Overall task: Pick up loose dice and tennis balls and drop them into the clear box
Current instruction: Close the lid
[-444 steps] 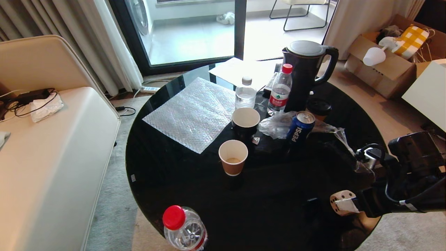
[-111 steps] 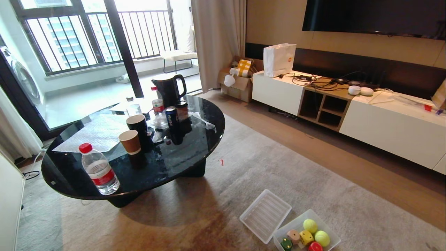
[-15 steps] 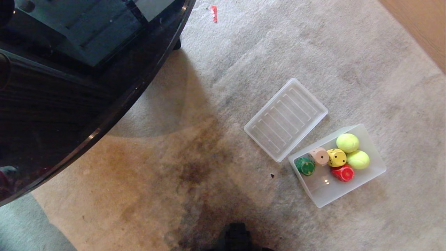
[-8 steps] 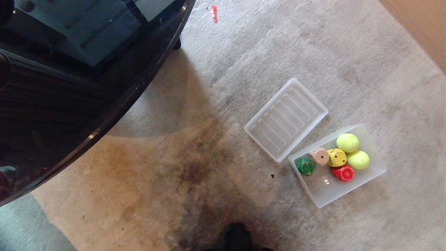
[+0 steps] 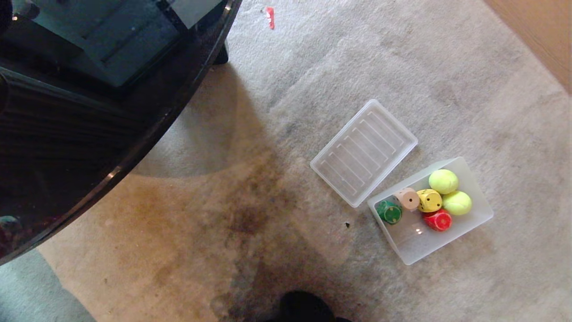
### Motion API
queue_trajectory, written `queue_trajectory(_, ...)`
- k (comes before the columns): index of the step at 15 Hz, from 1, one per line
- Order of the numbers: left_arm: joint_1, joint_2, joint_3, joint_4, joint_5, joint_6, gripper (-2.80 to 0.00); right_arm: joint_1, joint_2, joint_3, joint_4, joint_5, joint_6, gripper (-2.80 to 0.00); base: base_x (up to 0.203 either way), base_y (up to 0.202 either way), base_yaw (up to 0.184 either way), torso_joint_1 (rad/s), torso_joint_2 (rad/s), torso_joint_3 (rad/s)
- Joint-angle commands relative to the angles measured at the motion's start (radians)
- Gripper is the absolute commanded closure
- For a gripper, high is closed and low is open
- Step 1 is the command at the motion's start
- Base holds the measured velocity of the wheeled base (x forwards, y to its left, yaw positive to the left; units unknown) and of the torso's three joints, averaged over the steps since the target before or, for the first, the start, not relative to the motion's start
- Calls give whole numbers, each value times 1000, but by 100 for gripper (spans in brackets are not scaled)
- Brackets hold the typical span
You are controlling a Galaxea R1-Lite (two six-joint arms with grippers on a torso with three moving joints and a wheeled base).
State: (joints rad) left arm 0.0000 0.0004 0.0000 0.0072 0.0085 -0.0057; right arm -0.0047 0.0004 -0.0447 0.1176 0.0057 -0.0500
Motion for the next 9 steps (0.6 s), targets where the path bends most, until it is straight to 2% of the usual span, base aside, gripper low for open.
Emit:
queue_trajectory(1,0,0,0,0,1,0,0,0,0,0,0,0,-1,0,9,51,-11,2,2,7)
queue_trajectory(7,0,0,0,0,1,0,0,0,0,0,0,0,-1,0,1,157,-2,1,2,1)
queue_trajectory(9,0,0,0,0,1,0,0,0,0,0,0,0,-1,0,0,48,1,1,0,0)
